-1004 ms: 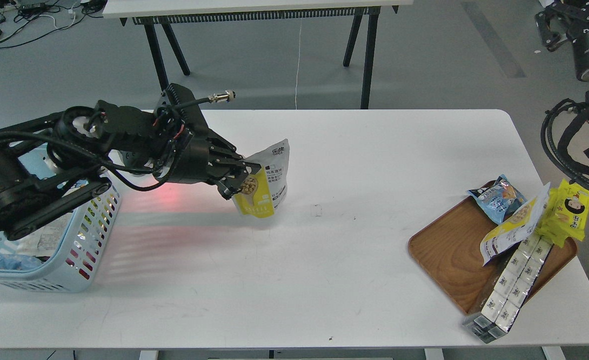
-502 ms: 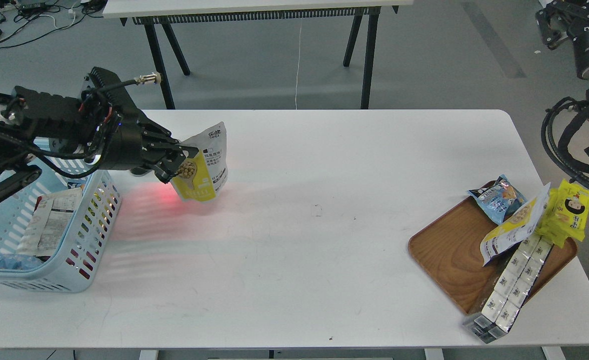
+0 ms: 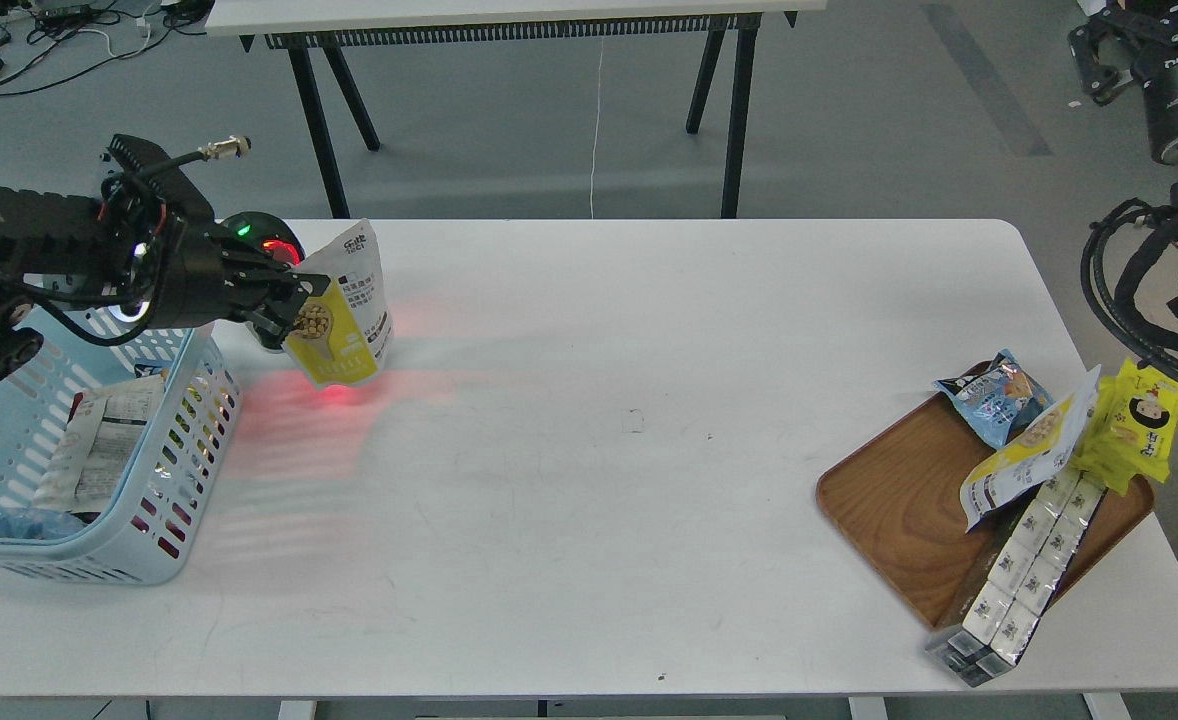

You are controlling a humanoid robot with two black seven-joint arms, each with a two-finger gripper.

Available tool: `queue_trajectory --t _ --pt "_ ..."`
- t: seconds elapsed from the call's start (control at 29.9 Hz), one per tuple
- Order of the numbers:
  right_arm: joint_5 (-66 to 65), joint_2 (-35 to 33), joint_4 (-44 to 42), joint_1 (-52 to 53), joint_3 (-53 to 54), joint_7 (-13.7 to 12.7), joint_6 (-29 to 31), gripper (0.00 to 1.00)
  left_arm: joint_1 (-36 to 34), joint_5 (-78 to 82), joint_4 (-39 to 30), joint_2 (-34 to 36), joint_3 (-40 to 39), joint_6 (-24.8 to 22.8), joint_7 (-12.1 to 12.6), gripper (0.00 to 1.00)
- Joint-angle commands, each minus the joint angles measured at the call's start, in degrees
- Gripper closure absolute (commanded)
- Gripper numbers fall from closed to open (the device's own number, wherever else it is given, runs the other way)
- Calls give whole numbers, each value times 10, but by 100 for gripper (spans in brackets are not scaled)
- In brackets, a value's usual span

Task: Scan snack and place in basket
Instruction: 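Carry the pouch with the left gripper past the red scanner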

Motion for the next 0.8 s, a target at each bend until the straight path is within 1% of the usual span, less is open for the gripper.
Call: queue_trajectory --t 0.0,0.33,0.54,0.67,0.77 --pt "0 0 0 0 0 0 0 1 0 0 0 1 -1 0 0 100" --pt "0 -5 1 -1 3 0 1 1 -1 0 -17 3 -2 -7 0 100" --pt "0 -5 0 -1 3 0 1 1 -3 0 -64 10 -3 -14 0 100" --pt "0 -5 0 -1 3 0 1 1 -3 0 -88 18 -6 -39 0 100" --pt "0 -6 -1 0 3 0 1 1 -4 0 -105 20 -7 -44 0 100"
